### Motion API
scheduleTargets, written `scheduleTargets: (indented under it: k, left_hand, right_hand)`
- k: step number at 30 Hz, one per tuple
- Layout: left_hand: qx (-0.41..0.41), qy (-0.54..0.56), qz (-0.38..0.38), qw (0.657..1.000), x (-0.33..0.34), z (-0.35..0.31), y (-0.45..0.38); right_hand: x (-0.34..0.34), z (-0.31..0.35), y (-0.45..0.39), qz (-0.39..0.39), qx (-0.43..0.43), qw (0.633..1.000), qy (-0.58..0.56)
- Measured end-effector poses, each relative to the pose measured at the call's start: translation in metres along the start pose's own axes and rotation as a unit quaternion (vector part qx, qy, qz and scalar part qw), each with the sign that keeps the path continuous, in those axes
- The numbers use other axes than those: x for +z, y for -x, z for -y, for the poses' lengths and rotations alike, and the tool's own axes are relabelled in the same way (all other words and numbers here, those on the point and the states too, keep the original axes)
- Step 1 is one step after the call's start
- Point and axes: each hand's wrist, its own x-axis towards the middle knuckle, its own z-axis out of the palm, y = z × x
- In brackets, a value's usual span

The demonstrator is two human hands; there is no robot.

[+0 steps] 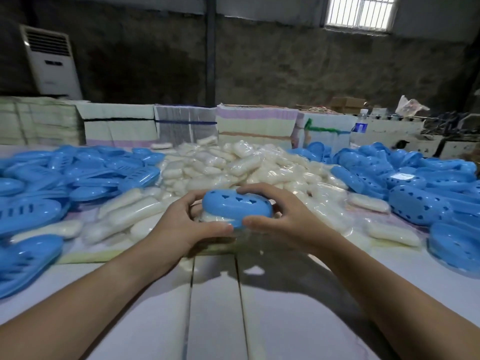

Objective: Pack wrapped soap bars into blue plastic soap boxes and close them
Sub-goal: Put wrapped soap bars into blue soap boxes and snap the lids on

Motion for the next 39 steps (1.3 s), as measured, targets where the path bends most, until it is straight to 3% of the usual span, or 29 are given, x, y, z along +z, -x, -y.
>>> scheduleTargets:
  k: [7,12,16,21,27,39]
  left_hand:
    - [-0.039,0.126,-0.025,0.991,0.003,-0.003,-0.001]
    - [-0.069,0.219,-0.062,0.971,0.012,-0.01,0.001]
    - [-0.074,0.284,-0.043,0.955,0.019,-0.014,0.004]
    - [-0.078,0.358,-0.015,0.931,0.025,-0.019,0.01]
    - [-0.091,0.349,-0.015,0.933,0.026,-0.019,0.008]
    - [-0.089,0.369,-0.032,0.925,0.026,-0.015,0.002]
  right_hand:
    - [0.004,0.006,0.004,0.021,-0.041,0.999,0.027]
    - [0.017,0.002,-0.001,-0.075,-0.068,0.993,0.057]
    - [0.028,0.003,-0.004,-0.137,-0.073,0.985,0.074]
    - [0.035,0.004,-0.003,-0.097,-0.076,0.99,0.063]
    - [0.033,0.014,-0.002,-0.043,-0.014,0.999,0.012]
    - [0.04,0.019,-0.003,-0.121,0.01,0.99,-0.072]
